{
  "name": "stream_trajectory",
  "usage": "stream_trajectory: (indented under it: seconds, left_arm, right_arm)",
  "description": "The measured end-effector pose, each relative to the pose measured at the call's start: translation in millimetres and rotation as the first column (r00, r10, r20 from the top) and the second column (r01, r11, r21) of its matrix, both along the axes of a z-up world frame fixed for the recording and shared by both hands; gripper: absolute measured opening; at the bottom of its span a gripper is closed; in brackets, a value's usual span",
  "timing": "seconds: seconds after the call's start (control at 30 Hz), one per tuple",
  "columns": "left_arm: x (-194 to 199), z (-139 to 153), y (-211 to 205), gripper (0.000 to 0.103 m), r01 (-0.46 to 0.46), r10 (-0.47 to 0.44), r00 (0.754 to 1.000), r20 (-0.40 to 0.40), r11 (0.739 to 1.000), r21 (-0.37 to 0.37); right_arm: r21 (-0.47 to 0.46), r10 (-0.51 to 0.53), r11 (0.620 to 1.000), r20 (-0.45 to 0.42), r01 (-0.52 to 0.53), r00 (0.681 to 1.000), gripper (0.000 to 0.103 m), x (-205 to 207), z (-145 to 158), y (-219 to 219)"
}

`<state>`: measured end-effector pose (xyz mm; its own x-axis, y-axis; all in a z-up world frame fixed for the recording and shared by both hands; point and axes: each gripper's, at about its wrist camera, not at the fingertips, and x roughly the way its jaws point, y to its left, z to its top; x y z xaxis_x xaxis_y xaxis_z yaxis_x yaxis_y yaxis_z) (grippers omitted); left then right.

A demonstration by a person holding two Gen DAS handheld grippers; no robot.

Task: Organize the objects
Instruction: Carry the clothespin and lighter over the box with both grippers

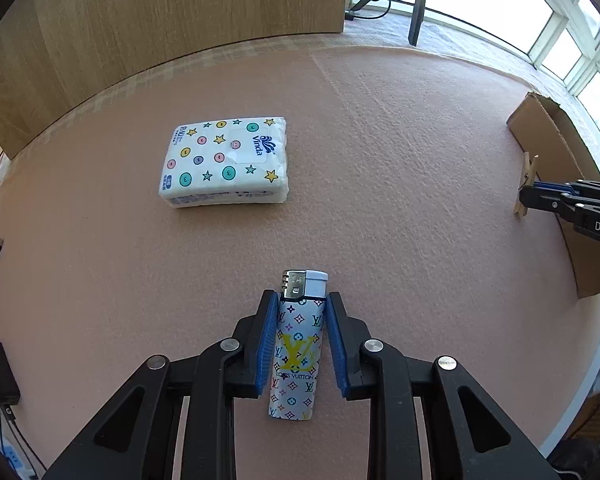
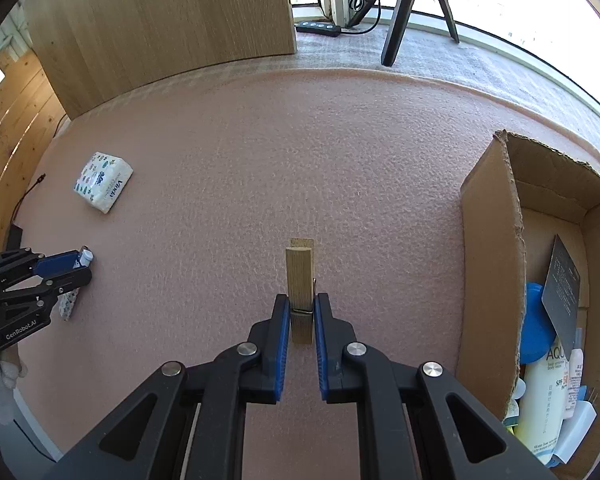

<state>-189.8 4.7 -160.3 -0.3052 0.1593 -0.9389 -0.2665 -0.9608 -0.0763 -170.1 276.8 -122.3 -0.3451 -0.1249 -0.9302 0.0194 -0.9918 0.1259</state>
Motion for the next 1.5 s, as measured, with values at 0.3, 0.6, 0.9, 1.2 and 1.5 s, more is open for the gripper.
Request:
stream_trajectory:
  seconds: [0.3, 0.6, 0.9, 1.2, 1.5]
  left_arm:
    - [11, 29, 30, 0.026, 0.029, -0.026, 0.998, -0.055, 0.998, 0.051]
    - [15, 73, 100, 0.026, 0.13, -0.117, 0.985, -0.129, 0.986, 0.103]
    - [4, 99, 185, 0.026, 0.247, -0.22, 0.957, -0.188, 0.96, 0.131]
    - [-17, 97, 270, 0.026, 0.315, -0.287, 0.937, -0.2, 0.941, 0.124]
    - [-46, 85, 323, 0.026, 0.332, -0.31, 0.933, -0.182, 0.937, 0.106]
  right_arm:
    - [-0.083, -0.019, 0.996, -0.083, 0.012, 0.996, 0.011, 40, 36, 20]
    - [-0.082, -0.068, 0.995, -0.197, 0.053, 0.978, 0.011, 92, 85, 58]
    - [-0.044, -0.159, 0.987, -0.221, 0.153, 0.962, 0.011, 134, 101, 122]
    - [-0.04, -0.233, 0.973, -0.203, 0.229, 0.951, 0.011, 161, 91, 170]
    - [-0.051, -0.234, 0.972, -0.176, 0.229, 0.956, 0.011, 164, 76, 184]
